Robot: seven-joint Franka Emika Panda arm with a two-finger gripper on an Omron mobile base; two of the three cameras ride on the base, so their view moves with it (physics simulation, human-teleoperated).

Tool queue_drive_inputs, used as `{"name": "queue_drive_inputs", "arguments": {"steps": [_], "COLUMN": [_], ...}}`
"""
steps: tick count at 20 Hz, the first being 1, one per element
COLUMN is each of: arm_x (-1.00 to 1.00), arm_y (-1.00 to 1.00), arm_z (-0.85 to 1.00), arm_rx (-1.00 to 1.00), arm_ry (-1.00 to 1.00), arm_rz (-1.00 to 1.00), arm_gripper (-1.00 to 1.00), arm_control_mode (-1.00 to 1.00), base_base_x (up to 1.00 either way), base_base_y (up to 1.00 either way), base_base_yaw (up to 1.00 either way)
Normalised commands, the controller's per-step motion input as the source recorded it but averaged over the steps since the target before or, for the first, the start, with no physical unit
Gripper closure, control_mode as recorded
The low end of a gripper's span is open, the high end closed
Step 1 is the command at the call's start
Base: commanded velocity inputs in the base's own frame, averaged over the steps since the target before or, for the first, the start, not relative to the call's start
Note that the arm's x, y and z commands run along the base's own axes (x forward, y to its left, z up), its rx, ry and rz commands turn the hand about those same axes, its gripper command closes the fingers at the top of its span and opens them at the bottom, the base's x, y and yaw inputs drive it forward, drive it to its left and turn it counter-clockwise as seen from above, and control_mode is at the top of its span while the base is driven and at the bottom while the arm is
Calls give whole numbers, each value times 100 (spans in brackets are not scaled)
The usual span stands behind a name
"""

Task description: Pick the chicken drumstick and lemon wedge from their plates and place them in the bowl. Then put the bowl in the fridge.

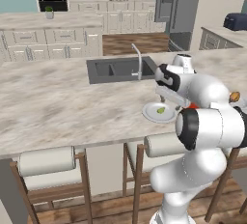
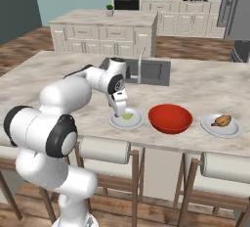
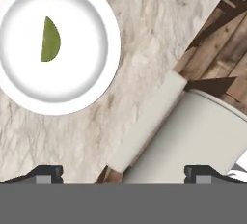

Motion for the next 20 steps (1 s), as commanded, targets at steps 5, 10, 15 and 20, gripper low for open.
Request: {"name": "queue_drive_inputs", "arguments": {"steps": [5,10,15,20], "arm_x": [10,31,35,31], "arm_y": [-15,-2,0,-3], "arm_z": [-25,-19,-18,-20], "arm_rx": [0,0,0,0], "arm_ry": [5,0,0,0], "arm_rz": [0,-1,-5,-5], "arm_gripper": [-100,-100,-100,-100], "arm_control_mode": [-100,-100,-100,-100], "base_base_x": [0,0,0,0], "base_base_y": [0,0,0,0], "base_base_yaw": [0,0,0,0]}}
